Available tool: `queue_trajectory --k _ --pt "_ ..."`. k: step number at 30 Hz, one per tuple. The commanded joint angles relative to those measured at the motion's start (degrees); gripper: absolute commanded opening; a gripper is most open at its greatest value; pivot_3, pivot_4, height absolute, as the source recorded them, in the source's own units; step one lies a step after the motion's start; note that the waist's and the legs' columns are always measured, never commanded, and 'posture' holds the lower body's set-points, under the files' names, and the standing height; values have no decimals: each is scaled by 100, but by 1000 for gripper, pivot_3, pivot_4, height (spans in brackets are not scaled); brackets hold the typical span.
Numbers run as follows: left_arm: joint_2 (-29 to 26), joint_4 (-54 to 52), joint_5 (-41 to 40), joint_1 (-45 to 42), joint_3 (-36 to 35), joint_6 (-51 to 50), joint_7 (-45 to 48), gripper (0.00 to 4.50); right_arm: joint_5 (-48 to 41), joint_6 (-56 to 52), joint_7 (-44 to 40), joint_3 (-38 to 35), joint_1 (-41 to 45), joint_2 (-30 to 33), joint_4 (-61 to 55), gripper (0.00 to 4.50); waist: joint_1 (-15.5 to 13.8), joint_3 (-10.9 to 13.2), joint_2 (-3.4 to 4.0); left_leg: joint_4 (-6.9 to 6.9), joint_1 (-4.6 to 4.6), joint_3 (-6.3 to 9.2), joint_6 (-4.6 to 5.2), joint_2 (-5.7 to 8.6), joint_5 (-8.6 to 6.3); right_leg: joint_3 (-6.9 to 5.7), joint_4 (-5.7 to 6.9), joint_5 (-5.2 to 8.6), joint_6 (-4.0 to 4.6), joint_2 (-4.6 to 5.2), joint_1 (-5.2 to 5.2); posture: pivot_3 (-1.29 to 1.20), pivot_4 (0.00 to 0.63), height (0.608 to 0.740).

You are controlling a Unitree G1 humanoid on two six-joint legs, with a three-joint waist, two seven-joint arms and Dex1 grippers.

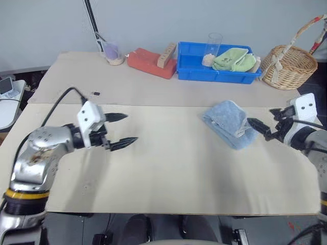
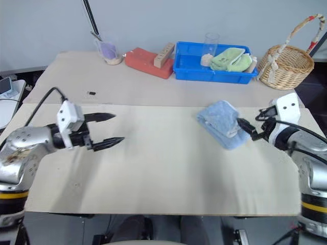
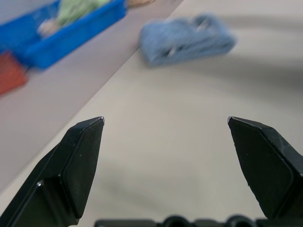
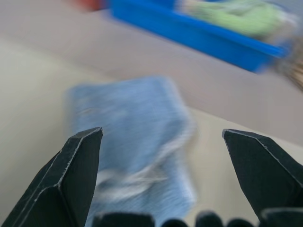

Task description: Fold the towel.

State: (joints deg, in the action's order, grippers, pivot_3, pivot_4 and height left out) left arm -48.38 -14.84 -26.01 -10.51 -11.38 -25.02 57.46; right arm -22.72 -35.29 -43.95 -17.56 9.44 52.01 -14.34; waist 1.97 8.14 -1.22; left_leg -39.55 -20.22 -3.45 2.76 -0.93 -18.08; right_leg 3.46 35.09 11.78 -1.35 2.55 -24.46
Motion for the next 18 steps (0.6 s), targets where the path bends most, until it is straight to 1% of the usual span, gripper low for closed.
queue_trajectory --k 1,4,6,10,18 --pt "-364 -401 134 512 -651 -37 -117 4500 -130 436 -986 -14 -278 511 -395 4471 -13 1 -2 -1 1 1 0 -1 0 -3 -2 1 -1 1 4 0 150 740" --pt "-577 -545 294 1174 -1033 -50 -102 4500 -71 686 -1433 0 -461 782 -256 4471 -59 2 -2 -5 2 -2 0 1 0 -1 -8 2 -2 8 8 0 150 740" --pt "-584 -569 240 1334 -1201 -129 -180 4500 17 847 -1505 48 -443 825 -94 4471 -98 2 -2 -6 5 -6 -1 2 0 -1 -7 3 -1 12 8 0 150 740" --pt "-630 -573 206 1407 -1301 -116 -156 4500 110 960 -1509 130 -350 778 102 4471 -177 4 -4 -12 3 -5 -3 1 2 -6 -2 6 5 11 6 0 150 740" --pt "-701 -471 161 1260 -1284 -168 -129 4500 203 975 -1505 177 -324 802 255 4471 -175 4 -4 -9 1 -7 -4 0 2 -6 -1 6 11 11 0 0 150 740"
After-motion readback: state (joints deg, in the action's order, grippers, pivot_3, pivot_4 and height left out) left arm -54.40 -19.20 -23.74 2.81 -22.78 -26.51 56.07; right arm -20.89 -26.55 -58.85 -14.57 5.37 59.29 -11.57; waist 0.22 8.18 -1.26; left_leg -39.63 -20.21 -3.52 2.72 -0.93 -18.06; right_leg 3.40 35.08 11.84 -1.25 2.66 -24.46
